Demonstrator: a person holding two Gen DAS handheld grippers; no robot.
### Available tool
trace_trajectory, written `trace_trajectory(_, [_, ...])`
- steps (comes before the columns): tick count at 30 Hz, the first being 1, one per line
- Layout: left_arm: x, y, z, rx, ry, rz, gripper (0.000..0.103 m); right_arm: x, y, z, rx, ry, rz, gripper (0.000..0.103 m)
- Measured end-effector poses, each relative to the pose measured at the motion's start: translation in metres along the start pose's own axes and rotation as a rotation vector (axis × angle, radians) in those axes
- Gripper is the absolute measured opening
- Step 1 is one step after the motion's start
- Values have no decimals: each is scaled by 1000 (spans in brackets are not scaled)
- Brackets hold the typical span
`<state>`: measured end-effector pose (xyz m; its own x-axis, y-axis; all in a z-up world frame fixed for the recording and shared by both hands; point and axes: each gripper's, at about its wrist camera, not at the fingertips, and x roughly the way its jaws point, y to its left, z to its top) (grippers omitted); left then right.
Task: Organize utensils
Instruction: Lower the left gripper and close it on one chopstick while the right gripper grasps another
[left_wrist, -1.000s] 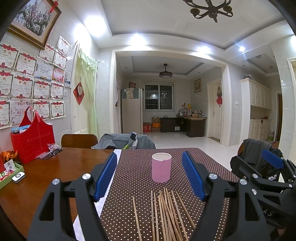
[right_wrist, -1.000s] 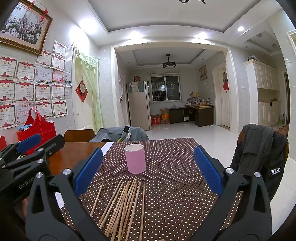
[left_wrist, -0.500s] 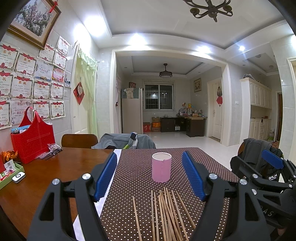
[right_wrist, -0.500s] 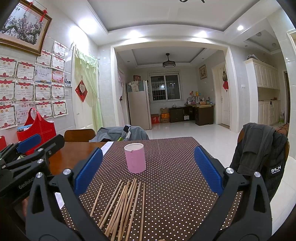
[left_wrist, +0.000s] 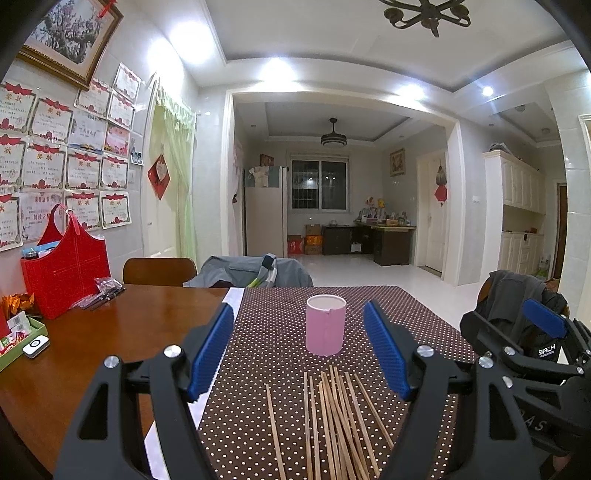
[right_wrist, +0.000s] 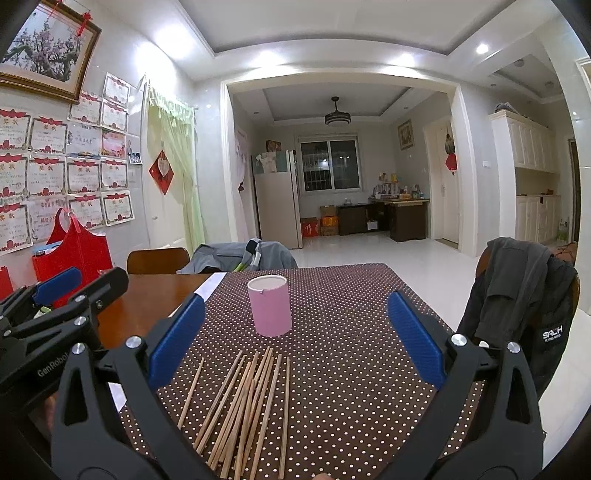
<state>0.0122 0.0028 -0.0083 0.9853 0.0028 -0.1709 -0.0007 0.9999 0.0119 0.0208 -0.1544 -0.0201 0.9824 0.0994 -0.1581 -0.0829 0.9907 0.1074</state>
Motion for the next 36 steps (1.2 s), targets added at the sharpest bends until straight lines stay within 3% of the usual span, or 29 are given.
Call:
trace_trajectory(10, [12,2,-2,-16,21,-8,72,15,-4,-5,32,44,11,97])
trace_trajectory(14, [28,5,-6,-13,72,-6,72,31,-3,-9,36,116,23,97])
trace_trajectory(18, [54,11,-14,-21,180,-38,72,63,-5,-17,55,259,81,97])
trace_trajectory(27, [143,45,-70,-51,618,-84,72,126,-11,-52,-39,511,41,96])
trace_trajectory(33, [184,58,-111,-40,811,-70,71,165,-10,-82,-66,717,81,74])
trace_trajectory(36, [203,60,-121,-36,877,-69,62,184,-11,-90,-47,811,98,64])
